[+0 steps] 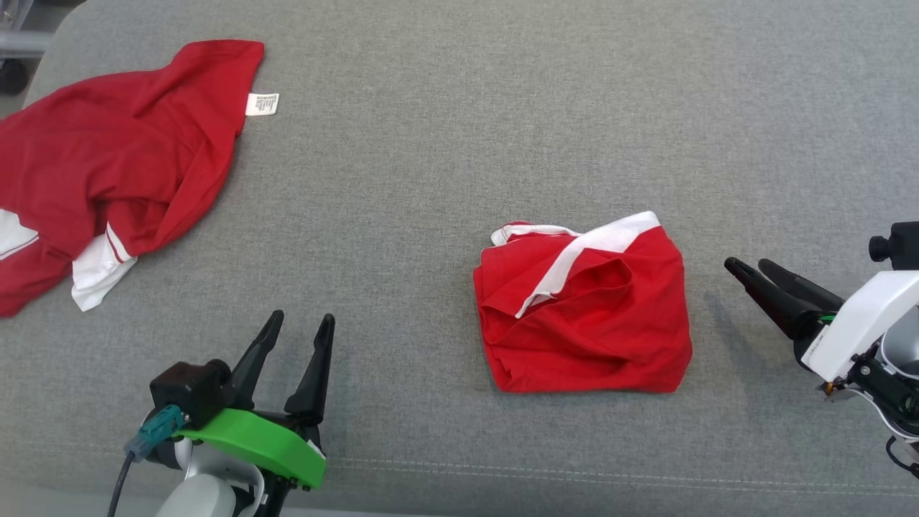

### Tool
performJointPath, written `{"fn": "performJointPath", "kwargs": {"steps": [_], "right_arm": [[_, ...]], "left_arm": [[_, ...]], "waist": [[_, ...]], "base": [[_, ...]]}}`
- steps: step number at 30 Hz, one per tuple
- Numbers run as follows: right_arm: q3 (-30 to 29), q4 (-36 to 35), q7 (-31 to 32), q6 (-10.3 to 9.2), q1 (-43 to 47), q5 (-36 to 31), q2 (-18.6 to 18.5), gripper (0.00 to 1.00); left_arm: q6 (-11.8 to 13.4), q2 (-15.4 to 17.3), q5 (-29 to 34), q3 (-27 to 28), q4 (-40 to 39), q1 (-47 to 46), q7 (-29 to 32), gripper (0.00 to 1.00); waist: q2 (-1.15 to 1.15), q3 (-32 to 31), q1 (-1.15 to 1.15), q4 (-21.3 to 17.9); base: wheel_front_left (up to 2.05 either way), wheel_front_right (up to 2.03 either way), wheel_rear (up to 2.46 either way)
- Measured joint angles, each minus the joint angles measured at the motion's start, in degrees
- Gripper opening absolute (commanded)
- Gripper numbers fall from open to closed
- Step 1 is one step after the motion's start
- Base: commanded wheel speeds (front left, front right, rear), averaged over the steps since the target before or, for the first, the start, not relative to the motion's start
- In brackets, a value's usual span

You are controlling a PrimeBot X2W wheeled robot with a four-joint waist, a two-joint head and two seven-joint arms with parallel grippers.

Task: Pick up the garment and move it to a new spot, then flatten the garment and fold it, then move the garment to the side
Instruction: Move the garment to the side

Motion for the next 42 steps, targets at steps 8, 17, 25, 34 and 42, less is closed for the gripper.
{"fn": "performJointPath", "kwargs": {"steps": [8, 17, 25, 34, 42], "right_arm": [[1.43, 2.35, 2.10, 1.49, -0.04, 1.49, 0.66, 1.00], [3.88, 3.72, 4.94, 1.99, -2.78, 0.74, 1.08, 1.00], [4.74, 4.95, 6.95, 2.01, -3.92, 0.97, 2.03, 1.00], [5.98, 5.38, 8.60, 2.50, -5.84, 1.96, 3.75, 0.22], [6.42, 3.89, 10.14, 2.50, -7.19, 3.92, 4.12, 0.00]], "left_arm": [[-0.03, -0.16, 0.00, -0.19, 0.34, -0.62, 0.07, 1.00], [-0.05, -0.45, 0.00, 0.26, 0.93, -0.63, 0.07, 1.00], [-0.57, -1.47, -0.01, -0.49, 1.53, -1.43, 0.07, 1.00], [-0.57, -1.88, -0.02, -0.29, 2.31, -1.46, 0.07, 1.00], [-0.60, -2.02, -0.02, -0.15, 2.96, -1.48, 0.07, 1.00]], "waist": [[0.00, 0.72, 0.00, 1.94], [0.00, 0.70, 0.00, 2.87], [0.00, 0.76, 0.00, 4.08], [0.00, 0.45, 0.00, 5.19], [0.00, -0.03, 0.00, 5.88]], "base": [[0.00, 0.00, 0.00], [0.00, 0.00, 0.00], [0.00, 0.00, 0.00], [0.00, 0.00, 0.00], [0.00, 0.00, 0.00]]}}
